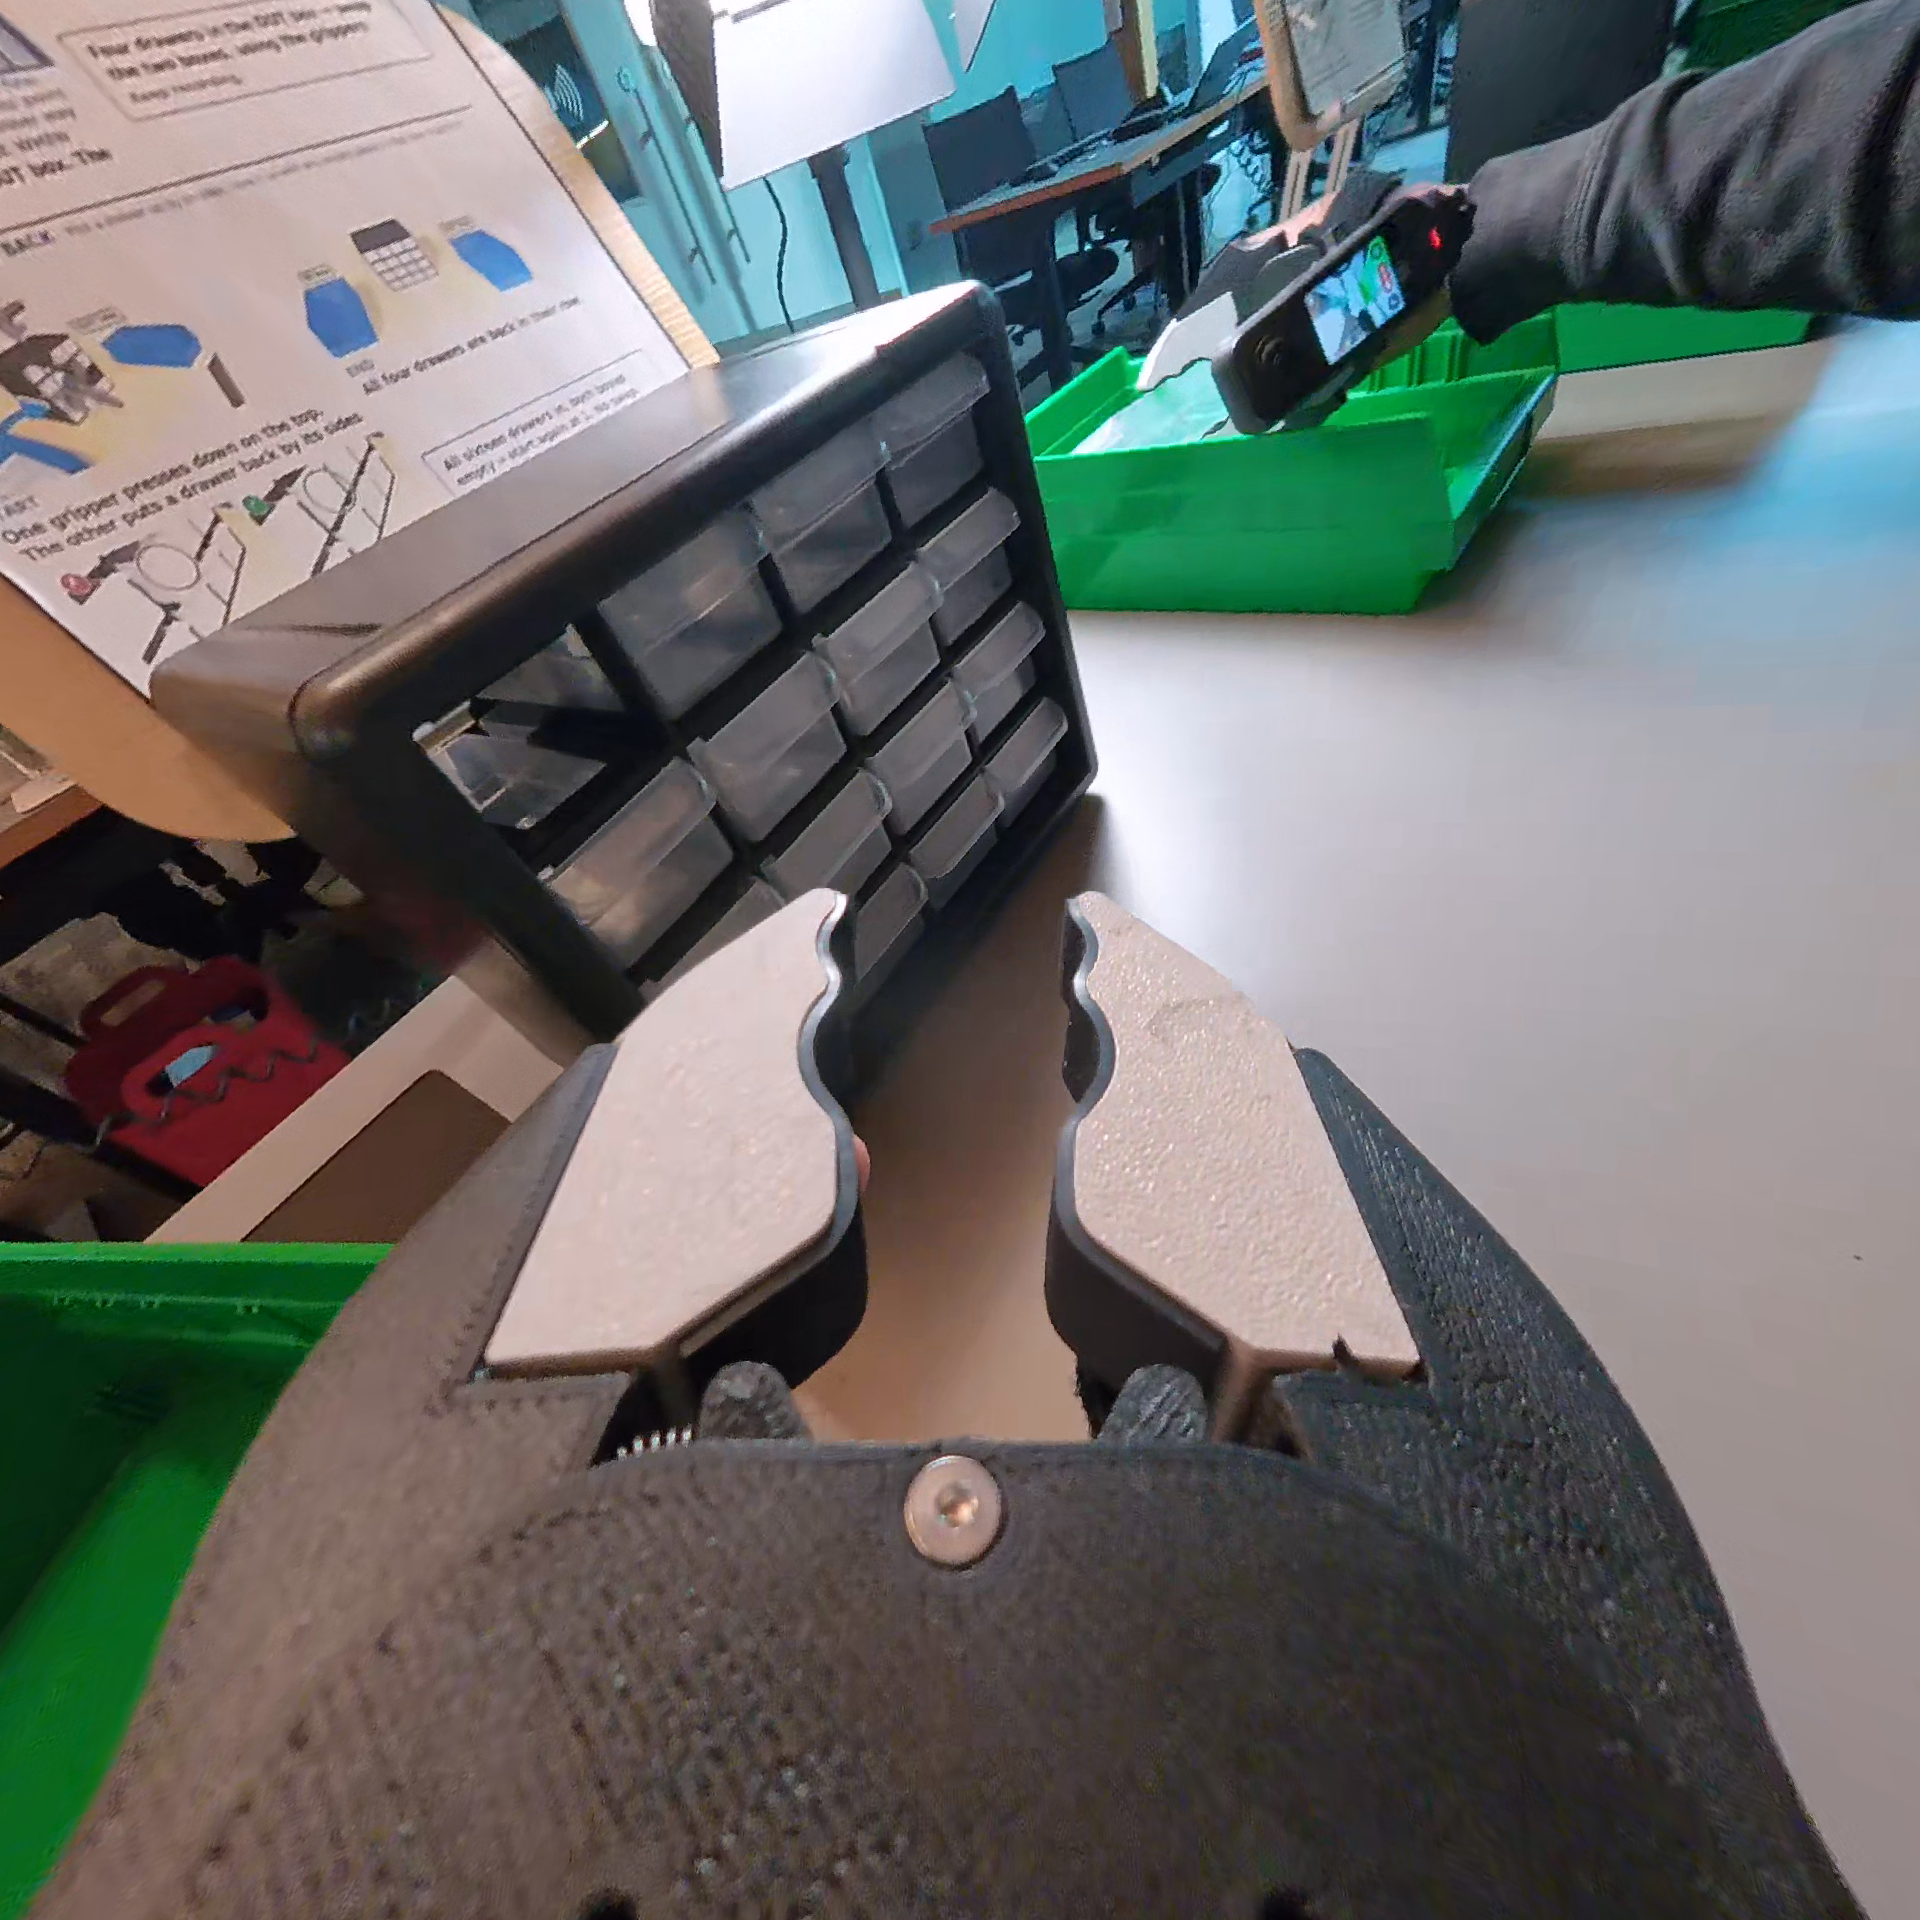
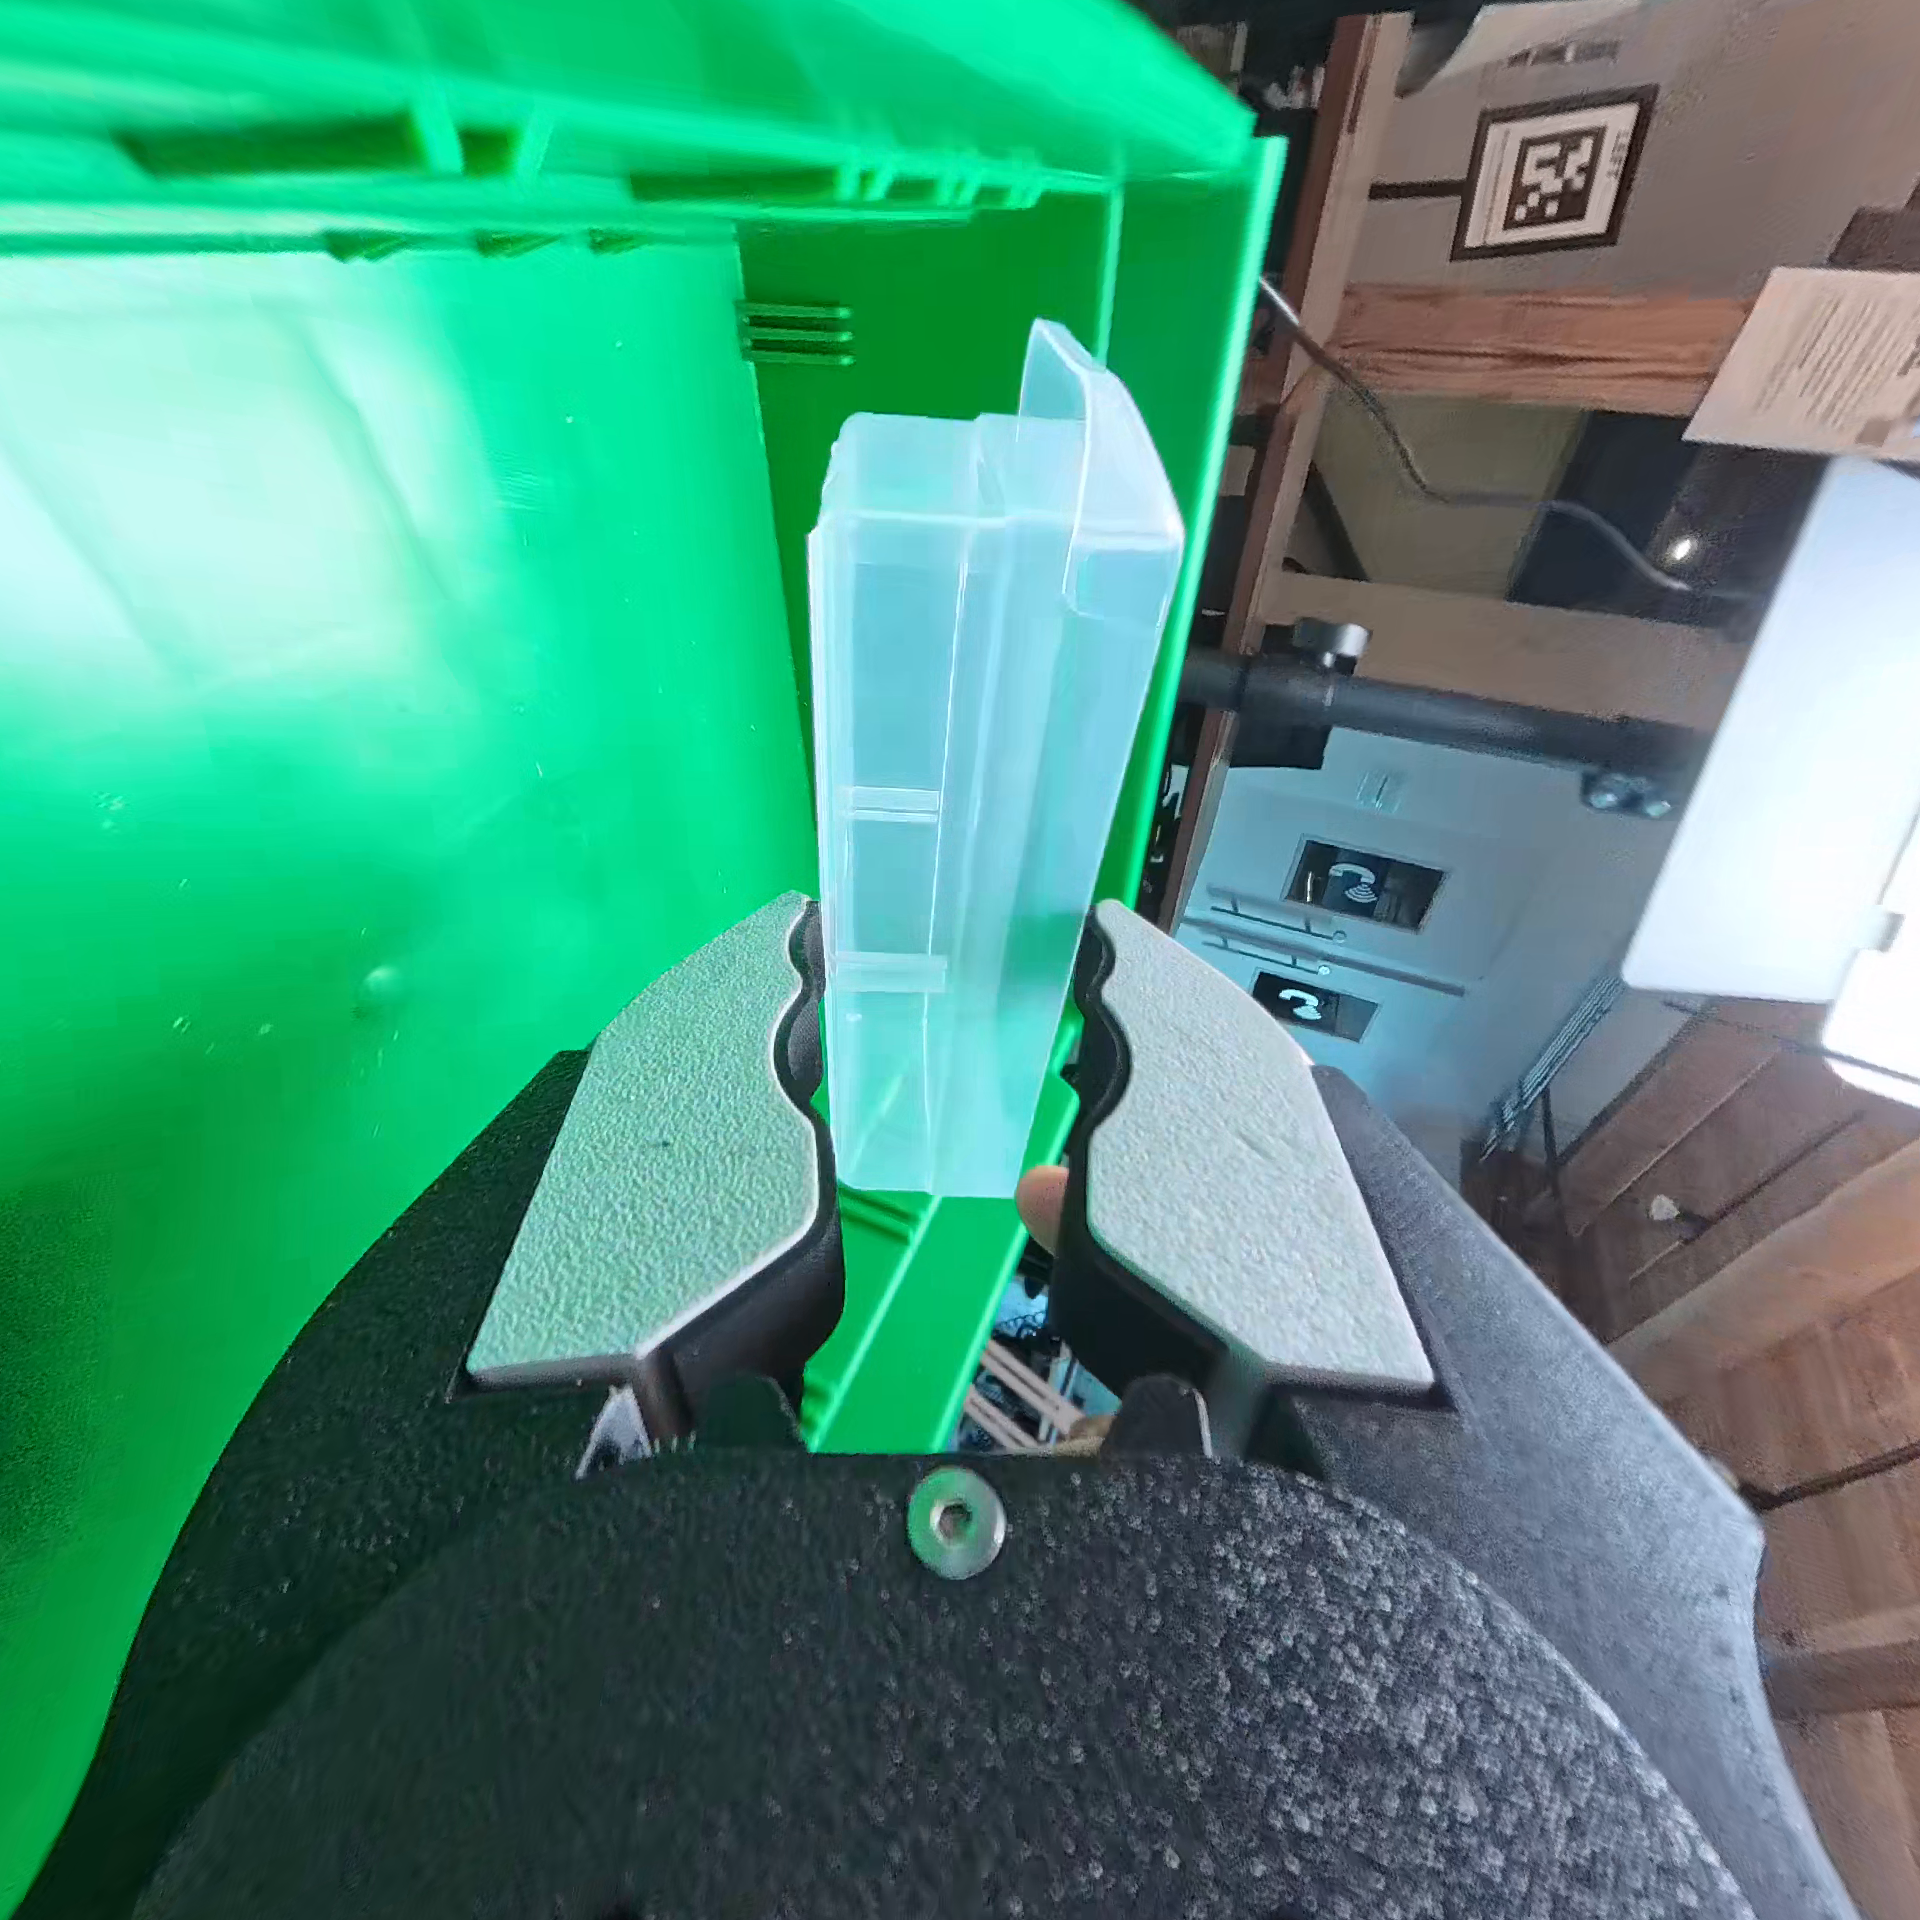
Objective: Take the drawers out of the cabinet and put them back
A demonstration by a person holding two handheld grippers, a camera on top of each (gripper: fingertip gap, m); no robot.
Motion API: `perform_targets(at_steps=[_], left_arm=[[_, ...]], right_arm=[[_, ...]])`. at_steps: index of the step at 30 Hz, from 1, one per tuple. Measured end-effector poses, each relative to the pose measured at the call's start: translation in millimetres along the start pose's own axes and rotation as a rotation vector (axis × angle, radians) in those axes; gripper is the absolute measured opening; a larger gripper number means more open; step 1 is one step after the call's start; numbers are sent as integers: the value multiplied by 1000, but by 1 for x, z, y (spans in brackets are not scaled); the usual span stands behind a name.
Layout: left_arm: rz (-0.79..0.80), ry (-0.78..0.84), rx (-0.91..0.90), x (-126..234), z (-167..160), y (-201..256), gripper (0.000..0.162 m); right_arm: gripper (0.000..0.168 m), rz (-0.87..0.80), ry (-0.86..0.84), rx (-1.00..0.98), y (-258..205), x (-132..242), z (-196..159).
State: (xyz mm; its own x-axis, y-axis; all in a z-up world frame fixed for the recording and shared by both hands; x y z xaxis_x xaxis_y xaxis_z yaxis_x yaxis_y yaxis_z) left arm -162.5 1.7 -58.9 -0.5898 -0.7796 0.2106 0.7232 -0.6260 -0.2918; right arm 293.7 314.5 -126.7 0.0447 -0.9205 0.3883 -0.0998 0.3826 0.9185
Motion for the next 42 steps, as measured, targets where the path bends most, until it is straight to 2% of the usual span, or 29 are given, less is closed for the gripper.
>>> perform_targets(at_steps=[4, 9, 14, 19, 22, 25, 31, 36, 38, 42], left_arm=[[8, -28, 13, -5, -9, -6, 38], [2, -48, 31, -11, -18, -10, 39], [-11, -68, 35, -15, -26, -9, 39], [-12, -73, 33, -15, -27, -10, 39], [-11, -76, 44, -16, -29, -12, 39], [-16, -83, 50, -18, -32, -12, 38], [-27, -98, 47, -20, -36, -9, 39], [-29, -100, 51, -19, -37, -8, 39], [-30, -102, 51, -18, -37, -8, 39], [-23, -98, 50, -16, -36, -10, 39]], right_arm=[[46, 28, 40, -85, -6, -23, 4], [46, 114, 55, -116, -12, -32, 5], [46, 194, 12, -127, -20, -35, -7], [53, 328, 13, -166, -28, -30, -9], [52, 397, 24, -164, -24, -24, -6], [45, 451, 18, -146, -19, -22, 0], [12, 471, -26, -137, -16, -32, 8], [11, 431, -64, -200, -10, -42, 7], [17, 433, -57, -231, -7, -38, 8], [25, 365, 76, -529, 30, -9, 11]])
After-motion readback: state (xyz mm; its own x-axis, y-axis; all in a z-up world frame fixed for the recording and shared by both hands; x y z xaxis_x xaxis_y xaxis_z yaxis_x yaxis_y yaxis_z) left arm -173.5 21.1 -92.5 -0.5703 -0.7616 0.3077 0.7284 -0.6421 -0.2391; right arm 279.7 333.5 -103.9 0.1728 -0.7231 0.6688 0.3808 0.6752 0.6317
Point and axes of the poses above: each gripper's, where its closed fingertips meet, x back along the fingers, z out of its top, y = z × x across the jaws, the point moved 6 cm from there along x, back along the fingers
